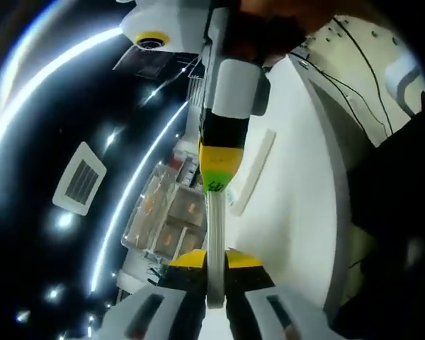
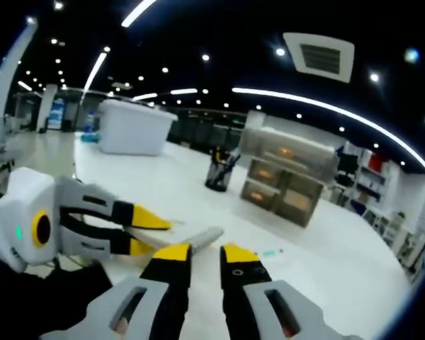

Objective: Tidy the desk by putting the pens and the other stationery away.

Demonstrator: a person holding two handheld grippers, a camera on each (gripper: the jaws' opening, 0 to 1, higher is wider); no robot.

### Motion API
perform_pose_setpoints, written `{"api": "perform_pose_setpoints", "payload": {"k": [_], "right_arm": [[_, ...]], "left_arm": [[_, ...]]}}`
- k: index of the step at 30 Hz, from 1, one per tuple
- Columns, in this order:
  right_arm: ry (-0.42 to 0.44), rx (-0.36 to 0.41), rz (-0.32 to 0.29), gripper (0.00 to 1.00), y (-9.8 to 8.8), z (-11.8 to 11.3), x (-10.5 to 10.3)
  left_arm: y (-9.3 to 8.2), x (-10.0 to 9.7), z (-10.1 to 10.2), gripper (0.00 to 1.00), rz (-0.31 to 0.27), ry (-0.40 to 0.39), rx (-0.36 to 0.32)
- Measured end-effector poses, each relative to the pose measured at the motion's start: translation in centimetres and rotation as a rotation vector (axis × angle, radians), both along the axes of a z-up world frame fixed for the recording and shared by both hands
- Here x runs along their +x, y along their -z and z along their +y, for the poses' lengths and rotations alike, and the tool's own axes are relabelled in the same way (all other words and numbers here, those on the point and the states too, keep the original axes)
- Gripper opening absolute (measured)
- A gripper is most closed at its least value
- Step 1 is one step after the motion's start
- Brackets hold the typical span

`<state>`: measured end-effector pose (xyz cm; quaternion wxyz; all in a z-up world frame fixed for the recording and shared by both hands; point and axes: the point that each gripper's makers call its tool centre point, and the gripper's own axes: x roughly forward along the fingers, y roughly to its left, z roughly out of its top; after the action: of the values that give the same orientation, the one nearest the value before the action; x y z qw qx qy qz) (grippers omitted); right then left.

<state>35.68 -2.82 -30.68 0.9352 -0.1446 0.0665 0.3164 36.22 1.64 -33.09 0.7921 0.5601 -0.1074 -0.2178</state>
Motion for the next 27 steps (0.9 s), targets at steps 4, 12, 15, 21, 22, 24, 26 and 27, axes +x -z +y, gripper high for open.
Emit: {"api": "perform_pose_setpoints", "payload": {"k": [4,12,15,21,22,24,26,27], "right_arm": [[-0.002,0.033,-0.011,0.13,-0.6,-0.3,-0.6],[0.011,0.054,-0.006,0.14,-0.4,-1.3,-0.9],[0.014,0.055,0.001,0.14,0.0,-1.5,-1.1],[0.024,0.069,0.005,0.15,0.2,-2.3,-1.5],[0.025,0.072,0.005,0.15,0.2,-2.4,-1.5],[0.026,0.071,0.01,0.16,0.4,-2.5,-1.6],[0.026,0.068,0.016,0.17,0.6,-2.5,-1.7],[0.026,0.068,0.018,0.17,0.7,-2.6,-1.7]], "left_arm": [[0.2,0.5,0.4,0.08,-0.005,-0.026,0.034],[-1.2,0.7,1.5,0.08,-0.034,-0.041,0.04],[-2.2,0.9,1.8,0.08,-0.056,-0.041,0.047],[-5.2,1.2,1.9,0.08,-0.11,-0.024,0.06],[-5.5,1.3,1.9,0.08,-0.115,-0.021,0.061],[-6.6,1.4,1.8,0.08,-0.131,-0.009,0.064],[-7.7,1.6,1.7,0.08,-0.148,0.004,0.074],[-8.3,1.7,1.6,0.08,-0.159,0.01,0.083]]}}
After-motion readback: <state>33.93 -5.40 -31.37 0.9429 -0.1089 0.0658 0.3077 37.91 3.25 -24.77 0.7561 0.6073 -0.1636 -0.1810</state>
